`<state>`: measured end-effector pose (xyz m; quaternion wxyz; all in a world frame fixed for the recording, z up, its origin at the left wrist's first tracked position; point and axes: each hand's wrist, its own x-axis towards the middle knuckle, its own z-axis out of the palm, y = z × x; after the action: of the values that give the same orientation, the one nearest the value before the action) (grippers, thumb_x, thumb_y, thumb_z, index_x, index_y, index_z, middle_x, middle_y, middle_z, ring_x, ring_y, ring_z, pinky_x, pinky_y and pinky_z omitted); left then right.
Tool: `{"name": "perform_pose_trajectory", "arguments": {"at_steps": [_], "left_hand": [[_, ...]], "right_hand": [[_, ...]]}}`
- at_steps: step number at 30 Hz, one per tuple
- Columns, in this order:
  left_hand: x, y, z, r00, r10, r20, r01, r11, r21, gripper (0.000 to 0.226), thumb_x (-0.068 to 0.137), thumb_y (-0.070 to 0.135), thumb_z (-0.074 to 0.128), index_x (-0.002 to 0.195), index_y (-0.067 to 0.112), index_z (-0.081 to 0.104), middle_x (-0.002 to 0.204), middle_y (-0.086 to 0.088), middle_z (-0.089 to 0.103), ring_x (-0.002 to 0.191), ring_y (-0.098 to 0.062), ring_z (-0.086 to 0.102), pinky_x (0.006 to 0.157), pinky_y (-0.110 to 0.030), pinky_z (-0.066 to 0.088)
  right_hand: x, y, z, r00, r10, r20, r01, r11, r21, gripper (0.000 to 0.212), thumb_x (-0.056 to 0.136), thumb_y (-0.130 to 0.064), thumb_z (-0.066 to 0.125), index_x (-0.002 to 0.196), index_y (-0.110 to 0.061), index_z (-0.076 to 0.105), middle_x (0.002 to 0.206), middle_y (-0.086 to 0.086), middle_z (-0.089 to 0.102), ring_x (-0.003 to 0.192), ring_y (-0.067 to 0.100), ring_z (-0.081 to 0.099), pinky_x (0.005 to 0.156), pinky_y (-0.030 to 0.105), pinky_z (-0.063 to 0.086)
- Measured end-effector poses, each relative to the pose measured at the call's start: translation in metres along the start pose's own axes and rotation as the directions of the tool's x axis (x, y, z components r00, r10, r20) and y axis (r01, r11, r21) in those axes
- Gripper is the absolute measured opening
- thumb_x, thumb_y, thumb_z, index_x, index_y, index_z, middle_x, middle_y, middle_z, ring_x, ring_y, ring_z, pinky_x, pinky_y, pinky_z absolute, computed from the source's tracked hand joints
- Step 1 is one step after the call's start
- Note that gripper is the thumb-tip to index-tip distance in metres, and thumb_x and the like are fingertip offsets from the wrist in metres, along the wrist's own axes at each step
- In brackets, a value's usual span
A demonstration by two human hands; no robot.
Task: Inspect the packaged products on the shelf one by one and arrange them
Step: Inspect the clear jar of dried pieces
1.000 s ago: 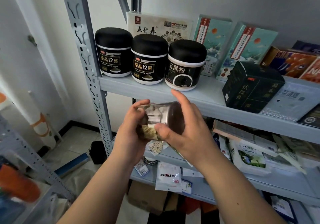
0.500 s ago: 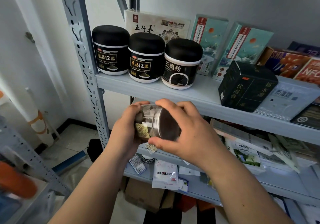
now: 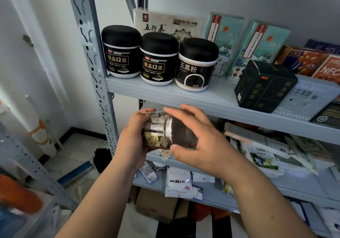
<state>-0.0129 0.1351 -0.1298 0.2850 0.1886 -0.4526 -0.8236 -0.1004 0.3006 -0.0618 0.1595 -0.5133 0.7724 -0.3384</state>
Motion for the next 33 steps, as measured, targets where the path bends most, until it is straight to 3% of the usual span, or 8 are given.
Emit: {"name": "perform_pose_trajectory", "arguments": {"at_steps": [3, 7, 11, 14, 18, 20, 26, 33], "left_hand": [[0.0, -0.002, -0.001, 1.0, 0.001, 0.022, 0.0, 1.0, -0.025, 0.032, 0.084, 0.036, 0.054, 0.108, 0.022, 0.071, 0.099, -0.01, 0.072, 0.083, -0.025, 0.067, 0.072, -0.037, 0.051], [-0.002, -0.004, 0.005, 0.996, -0.068, 0.061, 0.074, 0.993, -0.092, 0.028, 0.091, 0.036, 0.054, 0.108, 0.021, 0.07, 0.099, -0.01, 0.071, 0.083, -0.026, 0.067, 0.072, -0.038, 0.051], [-0.003, -0.006, 0.013, 0.977, -0.212, 0.033, 0.214, 0.949, -0.231, 0.04, 0.084, 0.042, 0.054, 0.11, 0.017, 0.069, 0.097, -0.014, 0.072, 0.078, -0.031, 0.069, 0.065, -0.041, 0.058], [-0.002, -0.008, 0.02, 0.968, -0.244, 0.063, 0.251, 0.917, -0.309, 0.048, 0.095, 0.05, 0.042, 0.108, 0.014, 0.072, 0.101, -0.016, 0.074, 0.082, -0.033, 0.073, 0.066, -0.043, 0.058], [-0.004, -0.005, 0.037, 0.952, -0.217, 0.215, 0.278, 0.907, -0.317, 0.063, 0.098, 0.05, 0.029, 0.097, 0.01, 0.078, 0.096, -0.017, 0.074, 0.081, -0.03, 0.074, 0.063, -0.041, 0.061], [-0.003, -0.006, 0.04, 0.952, -0.161, 0.259, 0.24, 0.92, -0.311, 0.052, 0.094, 0.048, 0.039, 0.114, 0.009, 0.067, 0.097, -0.015, 0.073, 0.084, -0.029, 0.073, 0.069, -0.038, 0.061], [0.001, -0.01, 0.03, 0.925, 0.005, 0.38, 0.139, 0.927, -0.35, 0.061, 0.075, 0.041, 0.081, 0.12, 0.002, 0.067, 0.123, -0.02, 0.068, 0.107, -0.032, 0.069, 0.089, -0.045, 0.059], [0.001, -0.008, 0.025, 0.968, -0.102, 0.231, 0.183, 0.913, -0.365, 0.061, 0.102, 0.037, 0.022, 0.105, 0.007, 0.074, 0.1, -0.018, 0.073, 0.086, -0.028, 0.071, 0.073, -0.037, 0.06]], "right_hand": [[0.001, -0.001, 0.012, 0.994, 0.019, -0.105, -0.018, 1.0, 0.013, 0.08, 0.084, -0.054, 0.074, 0.147, -0.063, 0.026, 0.148, -0.025, 0.028, 0.127, -0.01, 0.036, 0.097, 0.009, 0.033], [-0.005, 0.001, 0.021, 0.956, -0.096, -0.278, 0.104, 0.994, 0.014, 0.06, 0.08, -0.04, 0.08, 0.129, -0.054, 0.049, 0.137, -0.019, 0.04, 0.124, -0.005, 0.046, 0.096, 0.014, 0.045], [-0.015, 0.004, 0.017, 0.937, -0.044, -0.347, 0.176, 0.917, 0.358, 0.045, 0.074, -0.023, 0.069, 0.104, -0.053, 0.052, 0.115, -0.015, 0.053, 0.103, 0.02, 0.06, 0.087, 0.033, 0.059], [-0.017, 0.011, 0.01, 0.922, 0.006, -0.388, 0.167, 0.896, 0.411, 0.033, 0.076, -0.046, 0.066, 0.101, -0.052, 0.045, 0.107, -0.014, 0.054, 0.093, 0.026, 0.062, 0.081, 0.041, 0.061], [-0.014, 0.015, -0.003, 0.938, 0.046, -0.344, 0.093, 0.922, 0.376, 0.047, 0.075, -0.066, 0.07, 0.108, -0.05, 0.042, 0.115, -0.011, 0.058, 0.098, 0.027, 0.069, 0.084, 0.054, 0.06], [-0.009, 0.018, -0.01, 0.962, 0.057, -0.269, 0.073, 0.89, 0.45, 0.047, 0.072, -0.061, 0.073, 0.106, -0.048, 0.044, 0.107, -0.012, 0.065, 0.096, 0.028, 0.07, 0.082, 0.055, 0.061], [-0.001, 0.026, -0.008, 1.0, 0.011, -0.012, -0.002, 0.816, 0.578, 0.044, 0.075, -0.041, 0.076, 0.106, -0.037, 0.045, 0.108, -0.004, 0.072, 0.094, 0.011, 0.072, 0.073, 0.025, 0.057], [0.008, 0.025, 0.001, 0.999, -0.018, -0.048, 0.041, 0.852, 0.522, 0.044, 0.073, -0.056, 0.073, 0.108, -0.045, 0.05, 0.108, -0.01, 0.07, 0.096, 0.012, 0.07, 0.08, 0.034, 0.057]]}}
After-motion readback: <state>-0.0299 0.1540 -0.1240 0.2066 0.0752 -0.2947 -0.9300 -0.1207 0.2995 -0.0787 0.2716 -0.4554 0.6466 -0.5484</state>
